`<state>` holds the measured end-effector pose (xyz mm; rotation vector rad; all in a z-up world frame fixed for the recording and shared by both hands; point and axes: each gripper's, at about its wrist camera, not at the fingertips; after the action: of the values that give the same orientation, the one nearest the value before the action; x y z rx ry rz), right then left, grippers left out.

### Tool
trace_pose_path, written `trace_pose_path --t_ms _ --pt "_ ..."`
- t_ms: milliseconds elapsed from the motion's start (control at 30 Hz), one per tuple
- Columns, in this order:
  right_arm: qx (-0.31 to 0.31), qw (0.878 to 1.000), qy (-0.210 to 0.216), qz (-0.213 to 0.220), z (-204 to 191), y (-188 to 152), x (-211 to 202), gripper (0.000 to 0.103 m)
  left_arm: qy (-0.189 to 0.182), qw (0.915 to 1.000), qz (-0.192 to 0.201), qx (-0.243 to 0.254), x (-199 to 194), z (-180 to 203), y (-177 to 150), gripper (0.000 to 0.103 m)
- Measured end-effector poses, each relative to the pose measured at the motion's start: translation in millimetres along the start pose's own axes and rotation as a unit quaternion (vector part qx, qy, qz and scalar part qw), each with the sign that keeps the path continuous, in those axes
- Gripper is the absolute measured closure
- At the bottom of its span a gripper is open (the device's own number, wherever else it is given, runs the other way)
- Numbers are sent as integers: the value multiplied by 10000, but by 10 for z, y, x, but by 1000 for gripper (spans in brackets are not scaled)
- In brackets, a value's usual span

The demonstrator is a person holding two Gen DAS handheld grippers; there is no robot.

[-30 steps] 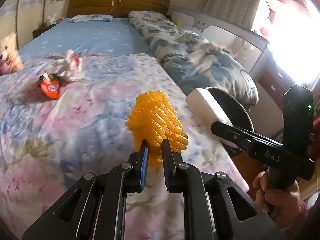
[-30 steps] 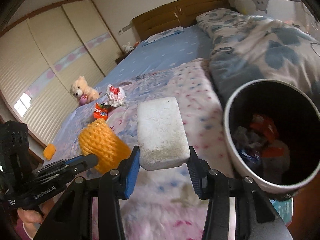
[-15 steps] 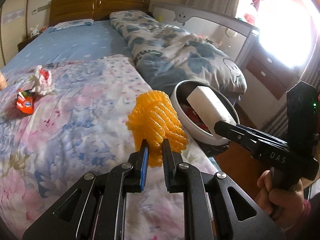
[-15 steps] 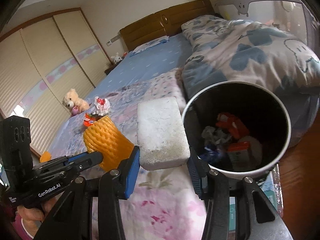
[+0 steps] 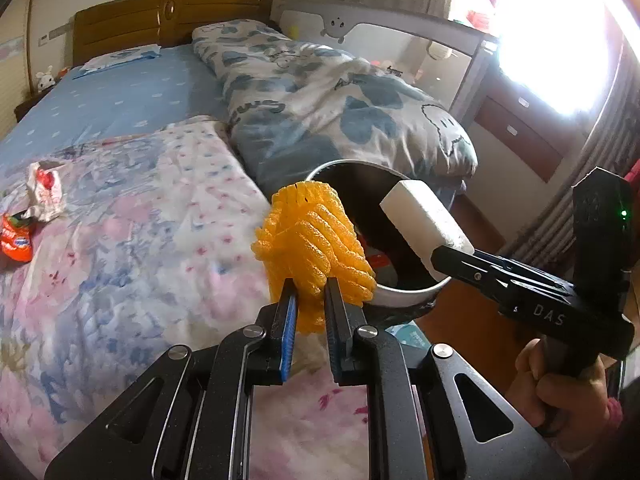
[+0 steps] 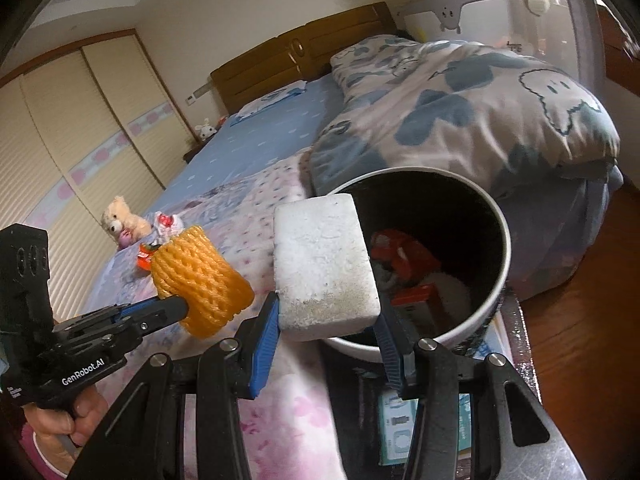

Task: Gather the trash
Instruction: 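Carry the orange foam net and white foam block over the bin with both tools, then open both tools to drop the orange net and foam block into the bin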

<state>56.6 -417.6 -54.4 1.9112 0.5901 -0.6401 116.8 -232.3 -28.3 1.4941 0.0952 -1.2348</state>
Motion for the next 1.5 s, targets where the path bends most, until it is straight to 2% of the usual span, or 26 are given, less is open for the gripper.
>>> trace_pose_path --t_ms 600,967,1267,1500 --pt "194 9994 -293 55 450 166 -20 57 -109 9992 -183 331 360 377 276 91" --pt "228 9989 -404 -10 603 291 87 57 -108 9987 -254 438 554 460 422 91" --pt "249 9988 -422 -53 650 331 145 57 -291 9984 -264 419 631 503 483 91" --pt "250 9987 -417 -126 677 369 191 56 -229 9984 -375 369 739 460 503 91"
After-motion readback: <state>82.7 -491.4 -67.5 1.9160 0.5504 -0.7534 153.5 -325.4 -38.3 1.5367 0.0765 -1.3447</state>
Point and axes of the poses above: each gripper's, at about its wrist camera, not at the fingertips, and x roughly the way its jaws point, z to its right, y to its top, and after that the axes turned 1 degree about y, right-handed
